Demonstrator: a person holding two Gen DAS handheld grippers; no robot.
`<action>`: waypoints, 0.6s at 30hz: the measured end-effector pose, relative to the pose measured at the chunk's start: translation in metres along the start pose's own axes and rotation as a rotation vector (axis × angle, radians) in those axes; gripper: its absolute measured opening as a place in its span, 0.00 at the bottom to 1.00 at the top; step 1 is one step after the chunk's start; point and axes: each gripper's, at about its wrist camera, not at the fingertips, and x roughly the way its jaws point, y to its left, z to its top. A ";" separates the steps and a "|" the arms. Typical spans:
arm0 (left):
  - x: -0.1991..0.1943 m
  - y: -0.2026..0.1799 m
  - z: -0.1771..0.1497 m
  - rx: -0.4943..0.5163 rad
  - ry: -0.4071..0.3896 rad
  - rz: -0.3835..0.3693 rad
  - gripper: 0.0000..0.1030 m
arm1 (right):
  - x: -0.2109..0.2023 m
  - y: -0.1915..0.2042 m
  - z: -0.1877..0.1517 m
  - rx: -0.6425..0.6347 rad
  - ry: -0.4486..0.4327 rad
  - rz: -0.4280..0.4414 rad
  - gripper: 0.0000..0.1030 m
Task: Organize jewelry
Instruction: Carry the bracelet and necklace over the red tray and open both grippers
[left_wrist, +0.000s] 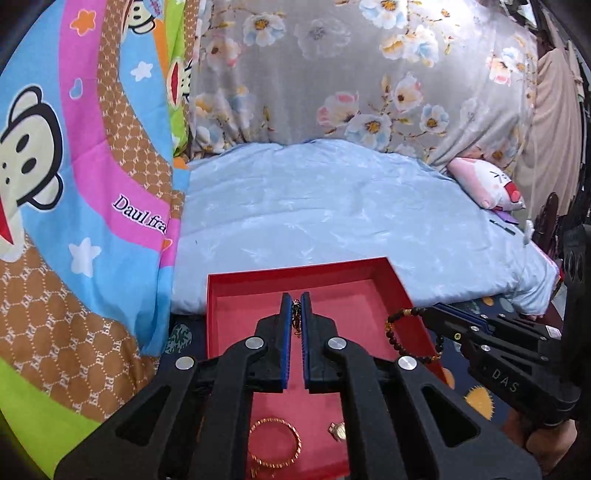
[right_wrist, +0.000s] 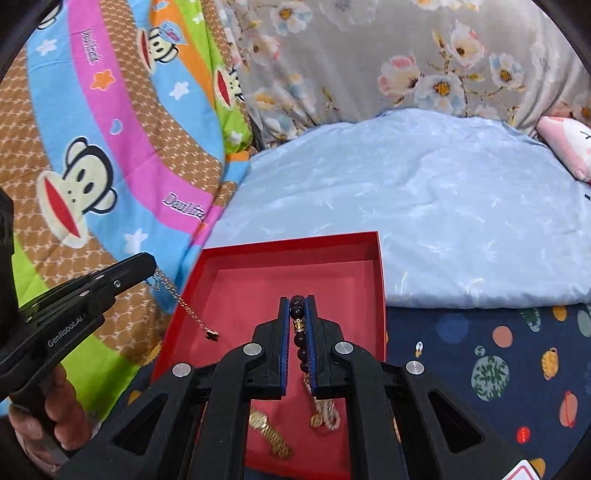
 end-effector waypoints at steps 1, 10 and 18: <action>0.010 0.003 -0.001 -0.007 0.011 0.005 0.04 | 0.007 -0.001 0.000 0.000 0.008 -0.005 0.08; 0.040 0.013 -0.011 -0.021 0.059 0.109 0.30 | 0.027 -0.005 -0.004 -0.009 -0.008 -0.095 0.22; -0.020 0.013 -0.030 -0.047 0.010 0.124 0.61 | -0.041 -0.007 -0.032 0.041 -0.054 -0.038 0.23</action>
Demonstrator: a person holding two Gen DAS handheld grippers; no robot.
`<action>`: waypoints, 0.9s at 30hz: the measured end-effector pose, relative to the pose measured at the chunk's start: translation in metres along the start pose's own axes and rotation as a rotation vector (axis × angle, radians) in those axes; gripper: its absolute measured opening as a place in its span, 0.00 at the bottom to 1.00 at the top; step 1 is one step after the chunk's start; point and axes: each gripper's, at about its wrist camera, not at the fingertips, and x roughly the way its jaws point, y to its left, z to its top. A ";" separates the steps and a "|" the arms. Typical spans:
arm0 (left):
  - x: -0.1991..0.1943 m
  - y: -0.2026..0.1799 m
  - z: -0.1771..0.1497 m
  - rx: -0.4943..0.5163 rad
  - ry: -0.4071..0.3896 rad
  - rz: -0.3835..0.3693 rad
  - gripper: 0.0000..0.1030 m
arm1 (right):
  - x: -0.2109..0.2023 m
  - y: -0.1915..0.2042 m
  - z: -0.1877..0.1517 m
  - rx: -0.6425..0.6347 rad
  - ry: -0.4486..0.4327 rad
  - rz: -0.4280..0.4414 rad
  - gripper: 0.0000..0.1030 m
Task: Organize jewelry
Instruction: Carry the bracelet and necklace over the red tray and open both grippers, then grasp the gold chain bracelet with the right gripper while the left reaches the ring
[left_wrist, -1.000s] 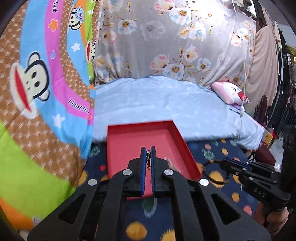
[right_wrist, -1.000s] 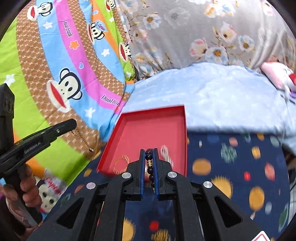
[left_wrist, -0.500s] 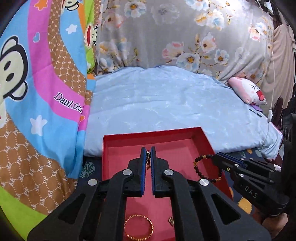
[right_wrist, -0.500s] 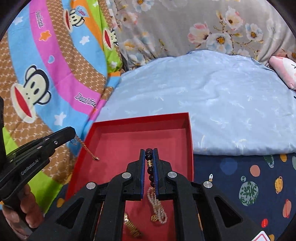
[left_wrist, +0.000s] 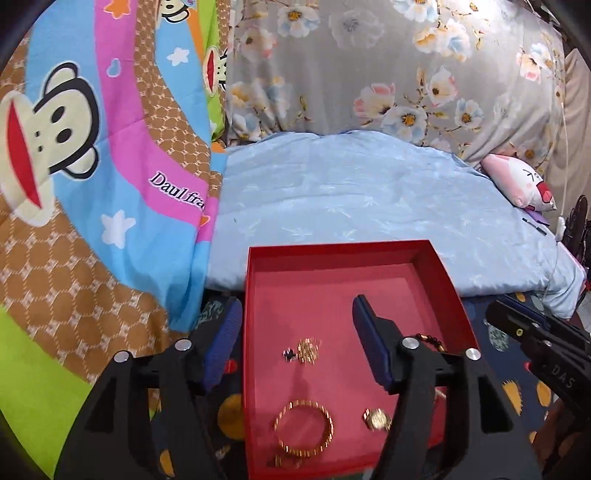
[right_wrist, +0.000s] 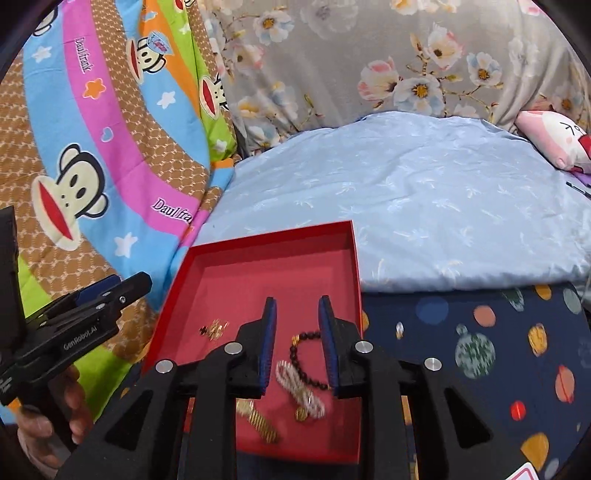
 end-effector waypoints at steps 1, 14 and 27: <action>-0.006 0.001 -0.004 -0.008 0.004 -0.007 0.64 | -0.008 0.000 -0.006 0.005 0.001 0.009 0.23; -0.085 -0.004 -0.123 -0.034 0.131 -0.041 0.67 | -0.111 -0.013 -0.154 0.087 0.146 0.011 0.28; -0.108 -0.023 -0.188 -0.050 0.202 -0.050 0.67 | -0.099 0.004 -0.199 0.023 0.211 -0.006 0.28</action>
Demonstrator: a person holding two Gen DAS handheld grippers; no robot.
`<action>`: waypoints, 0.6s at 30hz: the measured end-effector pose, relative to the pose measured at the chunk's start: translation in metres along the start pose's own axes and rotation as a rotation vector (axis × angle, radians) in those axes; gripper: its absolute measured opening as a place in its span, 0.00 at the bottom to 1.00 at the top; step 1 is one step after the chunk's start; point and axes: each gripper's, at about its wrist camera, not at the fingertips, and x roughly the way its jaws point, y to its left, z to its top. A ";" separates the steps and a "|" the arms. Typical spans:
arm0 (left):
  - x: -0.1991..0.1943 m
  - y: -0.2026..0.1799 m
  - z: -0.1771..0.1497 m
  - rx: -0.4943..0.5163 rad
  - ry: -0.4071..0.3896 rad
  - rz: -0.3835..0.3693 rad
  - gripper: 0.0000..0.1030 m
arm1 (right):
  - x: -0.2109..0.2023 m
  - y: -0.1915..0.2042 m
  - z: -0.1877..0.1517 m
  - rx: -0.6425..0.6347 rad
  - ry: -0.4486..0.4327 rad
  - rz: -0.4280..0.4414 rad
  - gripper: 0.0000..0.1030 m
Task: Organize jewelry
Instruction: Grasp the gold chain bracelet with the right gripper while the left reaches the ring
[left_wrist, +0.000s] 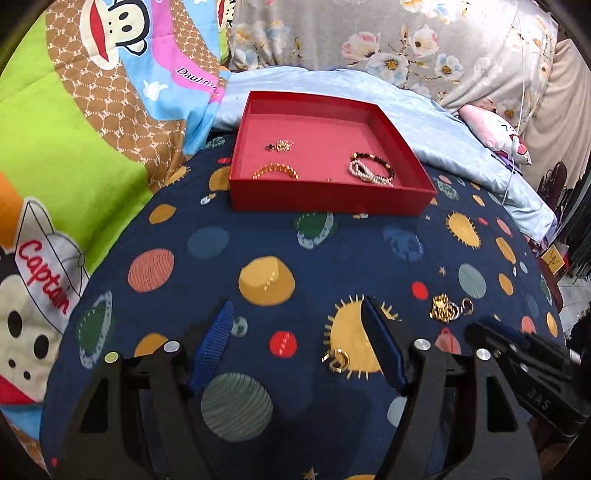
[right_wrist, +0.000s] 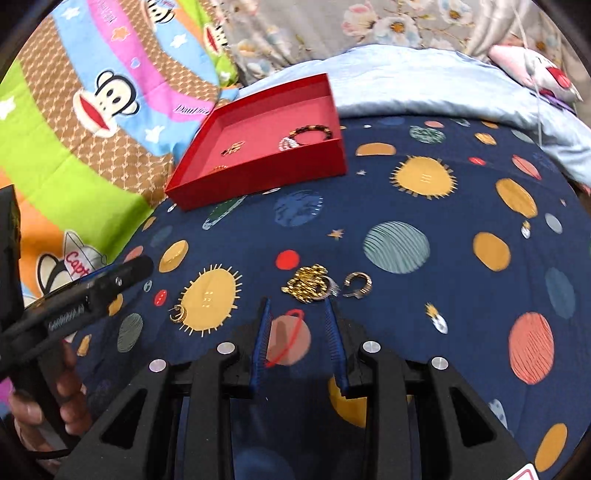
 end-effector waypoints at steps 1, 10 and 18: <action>0.000 0.000 -0.002 -0.002 0.003 0.001 0.67 | 0.003 0.001 0.002 -0.006 0.003 0.001 0.28; -0.004 0.014 -0.013 -0.007 0.005 0.005 0.67 | 0.028 0.010 0.010 -0.062 0.032 -0.063 0.28; -0.003 0.019 -0.023 -0.006 0.029 0.005 0.67 | 0.033 0.014 0.011 -0.076 0.037 -0.057 0.03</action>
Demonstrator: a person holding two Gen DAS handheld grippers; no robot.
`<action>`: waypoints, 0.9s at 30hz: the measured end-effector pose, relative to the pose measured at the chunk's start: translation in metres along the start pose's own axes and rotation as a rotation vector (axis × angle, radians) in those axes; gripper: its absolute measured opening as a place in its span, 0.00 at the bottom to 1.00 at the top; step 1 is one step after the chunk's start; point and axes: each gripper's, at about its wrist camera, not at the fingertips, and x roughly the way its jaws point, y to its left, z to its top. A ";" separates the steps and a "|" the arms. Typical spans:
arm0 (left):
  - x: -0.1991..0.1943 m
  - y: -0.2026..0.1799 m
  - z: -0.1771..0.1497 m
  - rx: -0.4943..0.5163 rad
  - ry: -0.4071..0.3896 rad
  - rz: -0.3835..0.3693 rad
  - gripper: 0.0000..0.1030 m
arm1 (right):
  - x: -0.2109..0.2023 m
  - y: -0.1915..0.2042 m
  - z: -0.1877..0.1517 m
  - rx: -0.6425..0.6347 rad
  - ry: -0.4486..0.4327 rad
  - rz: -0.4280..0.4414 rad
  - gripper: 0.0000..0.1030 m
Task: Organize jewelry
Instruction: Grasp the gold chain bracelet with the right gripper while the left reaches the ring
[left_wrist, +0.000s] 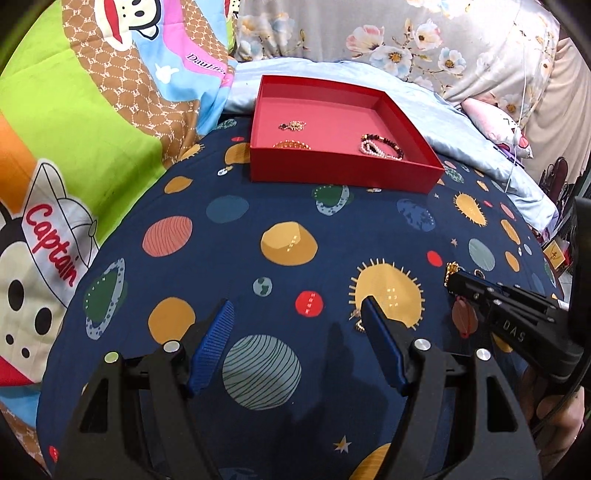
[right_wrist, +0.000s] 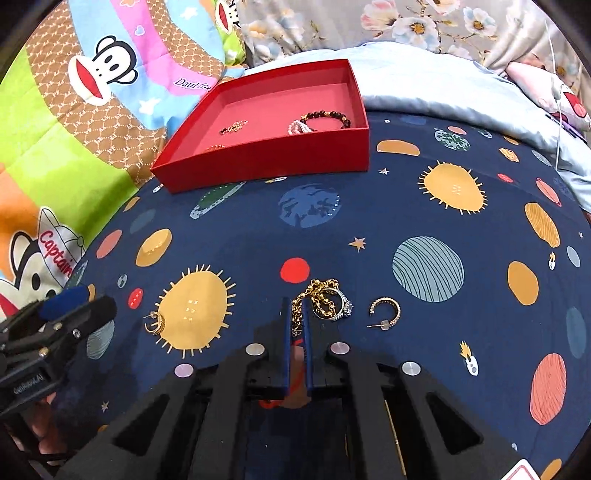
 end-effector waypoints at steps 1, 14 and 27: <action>0.000 0.000 -0.001 -0.002 0.002 0.000 0.67 | -0.002 -0.001 0.000 0.009 -0.006 0.012 0.03; -0.003 -0.012 -0.001 0.003 0.016 -0.051 0.67 | -0.066 0.000 -0.029 0.049 -0.054 0.152 0.03; 0.014 -0.091 0.014 0.116 0.036 -0.178 0.67 | -0.069 -0.030 -0.076 0.153 0.039 0.100 0.03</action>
